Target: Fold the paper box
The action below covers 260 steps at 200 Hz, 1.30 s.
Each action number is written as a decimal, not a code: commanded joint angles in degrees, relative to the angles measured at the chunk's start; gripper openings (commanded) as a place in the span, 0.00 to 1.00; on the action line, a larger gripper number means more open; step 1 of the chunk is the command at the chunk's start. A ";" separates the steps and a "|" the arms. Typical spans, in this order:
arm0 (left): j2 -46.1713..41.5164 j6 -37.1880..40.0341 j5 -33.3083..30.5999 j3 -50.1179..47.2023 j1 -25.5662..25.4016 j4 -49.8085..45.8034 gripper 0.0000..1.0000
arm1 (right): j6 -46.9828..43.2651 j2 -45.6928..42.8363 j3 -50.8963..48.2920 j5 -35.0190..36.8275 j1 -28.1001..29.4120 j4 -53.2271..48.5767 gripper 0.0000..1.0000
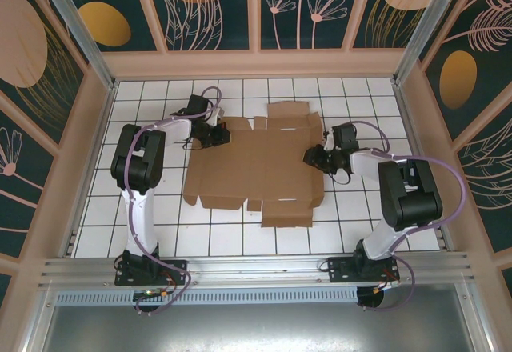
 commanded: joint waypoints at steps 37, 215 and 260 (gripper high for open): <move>-0.94 -0.90 -1.98 -2.10 -0.08 -0.57 0.00 | -4.72 -1.91 4.25 6.47 0.99 -7.06 0.39; -7.70 -13.95 7.27 -12.20 -5.77 13.03 0.00 | -18.23 23.23 36.54 53.98 15.64 -32.40 0.09; -6.87 -14.88 6.72 -13.74 -5.76 14.57 0.00 | -19.68 23.06 36.30 55.03 17.98 -28.26 0.12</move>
